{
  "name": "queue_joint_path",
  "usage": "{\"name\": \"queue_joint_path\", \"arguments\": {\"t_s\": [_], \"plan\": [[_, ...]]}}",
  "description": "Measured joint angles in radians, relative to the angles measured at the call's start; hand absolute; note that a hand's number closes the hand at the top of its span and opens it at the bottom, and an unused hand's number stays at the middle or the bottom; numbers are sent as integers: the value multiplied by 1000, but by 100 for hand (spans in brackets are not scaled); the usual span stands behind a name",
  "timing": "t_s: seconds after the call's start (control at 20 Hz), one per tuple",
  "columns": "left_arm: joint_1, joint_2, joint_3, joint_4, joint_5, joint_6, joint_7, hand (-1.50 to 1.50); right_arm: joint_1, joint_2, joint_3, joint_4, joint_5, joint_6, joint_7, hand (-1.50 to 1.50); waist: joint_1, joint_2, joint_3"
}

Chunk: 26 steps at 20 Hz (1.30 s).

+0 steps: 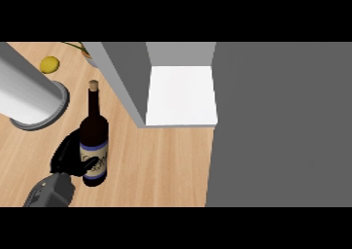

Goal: Pick up the wine, place it into the cabinet and close the cabinet

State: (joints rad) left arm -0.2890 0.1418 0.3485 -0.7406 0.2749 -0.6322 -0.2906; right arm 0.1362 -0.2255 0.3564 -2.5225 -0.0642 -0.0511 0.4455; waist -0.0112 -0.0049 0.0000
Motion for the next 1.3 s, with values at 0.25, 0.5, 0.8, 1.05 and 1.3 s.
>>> {"name": "queue_joint_path", "arguments": {"t_s": [0.25, 0.5, 0.8, 1.05, 1.3], "plan": [[59, -43, -3, -93, -27, 89, -102, 150, 7, 5, 12, 5, 2, 0, -15, -150, 5, -2, 1], [180, -104, -9, -221, -61, 210, -258, 150, -7, 11, 8, 11, 4, -9, -14, -150, 12, -4, 1], [303, -133, -176, -420, -2, 314, -291, 150, 1, 3, 11, 7, 4, -9, -5, -150, 9, -4, 1], [340, -139, -330, -609, 48, 454, -191, 150, 6, 2, -12, 7, 0, 5, -17, -150, 6, -3, 1], [323, -141, -460, -778, 43, 630, -79, 150, 22, -6, -39, 6, -6, 25, -31, -150, 1, -3, 2]]}}
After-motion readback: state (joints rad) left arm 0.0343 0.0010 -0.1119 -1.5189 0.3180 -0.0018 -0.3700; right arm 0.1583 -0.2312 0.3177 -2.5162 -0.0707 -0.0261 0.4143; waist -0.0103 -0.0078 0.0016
